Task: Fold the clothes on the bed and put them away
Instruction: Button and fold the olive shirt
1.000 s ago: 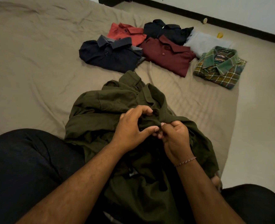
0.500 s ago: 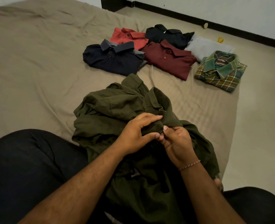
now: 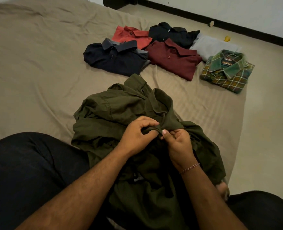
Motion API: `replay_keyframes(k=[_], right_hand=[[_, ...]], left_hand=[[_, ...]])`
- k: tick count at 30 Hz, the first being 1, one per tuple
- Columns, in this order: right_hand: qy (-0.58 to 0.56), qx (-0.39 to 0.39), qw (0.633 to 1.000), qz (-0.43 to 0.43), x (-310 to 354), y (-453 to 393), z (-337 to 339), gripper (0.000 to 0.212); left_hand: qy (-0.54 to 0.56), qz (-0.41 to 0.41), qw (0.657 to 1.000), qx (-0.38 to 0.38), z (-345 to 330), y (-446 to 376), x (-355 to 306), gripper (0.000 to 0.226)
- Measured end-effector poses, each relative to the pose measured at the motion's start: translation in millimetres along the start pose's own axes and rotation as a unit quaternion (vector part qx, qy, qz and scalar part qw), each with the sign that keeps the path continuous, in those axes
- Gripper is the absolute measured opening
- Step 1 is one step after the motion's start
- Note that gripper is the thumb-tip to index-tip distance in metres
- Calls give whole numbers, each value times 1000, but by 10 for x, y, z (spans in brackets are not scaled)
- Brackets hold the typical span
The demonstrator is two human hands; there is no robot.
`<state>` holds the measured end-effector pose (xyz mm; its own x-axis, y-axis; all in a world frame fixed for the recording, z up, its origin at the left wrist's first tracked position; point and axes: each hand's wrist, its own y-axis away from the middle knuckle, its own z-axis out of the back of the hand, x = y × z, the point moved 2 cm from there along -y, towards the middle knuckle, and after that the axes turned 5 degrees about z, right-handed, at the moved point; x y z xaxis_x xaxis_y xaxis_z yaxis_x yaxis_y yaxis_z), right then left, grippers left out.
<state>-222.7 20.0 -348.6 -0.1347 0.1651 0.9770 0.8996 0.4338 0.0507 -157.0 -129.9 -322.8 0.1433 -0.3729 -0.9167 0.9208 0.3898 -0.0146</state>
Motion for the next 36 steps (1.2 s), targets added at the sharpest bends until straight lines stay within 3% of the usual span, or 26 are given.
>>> replay_keyframes(k=[2, 5, 7, 11, 13, 16, 23, 27, 31, 33, 36], right_hand=[[-48, 9, 999, -8, 42, 5, 11, 26], [-117, 24, 993, -19, 124, 10, 3, 29], [-143, 5, 989, -30, 125, -1, -4, 20], [-179, 1, 983, -42, 116, -41, -3, 22], [-191, 23, 980, -42, 128, -46, -5, 24], [-193, 32, 979, -58, 129, -41, -5, 29], [-78, -22, 994, -70, 190, -17, -50, 20], [180, -95, 978, 43, 193, 36, -77, 9], [109, -83, 990, 20, 252, 67, -99, 25], [91, -67, 994, 1, 274, 54, -84, 17], [116, -29, 993, 17, 301, 40, -60, 6]], left_hand=[[-2, -29, 999, 16, 17, 3, 7, 27], [-18, -49, 998, -22, 6, 13, 15, 14], [-23, -49, 997, -46, -32, 19, 42, 4], [44, -19, 997, -67, -110, 52, 53, 10], [102, 15, 994, -48, -109, 50, 46, 26], [66, 14, 997, -23, -101, 18, 69, 28], [-6, -2, 998, -63, -160, 60, 98, 17], [3, 22, 995, -93, -196, 66, 105, 21], [79, 63, 991, -92, -159, 20, 146, 10], [89, 63, 990, -93, -156, 8, 159, 6], [85, 56, 990, -94, -154, 11, 155, 17]])
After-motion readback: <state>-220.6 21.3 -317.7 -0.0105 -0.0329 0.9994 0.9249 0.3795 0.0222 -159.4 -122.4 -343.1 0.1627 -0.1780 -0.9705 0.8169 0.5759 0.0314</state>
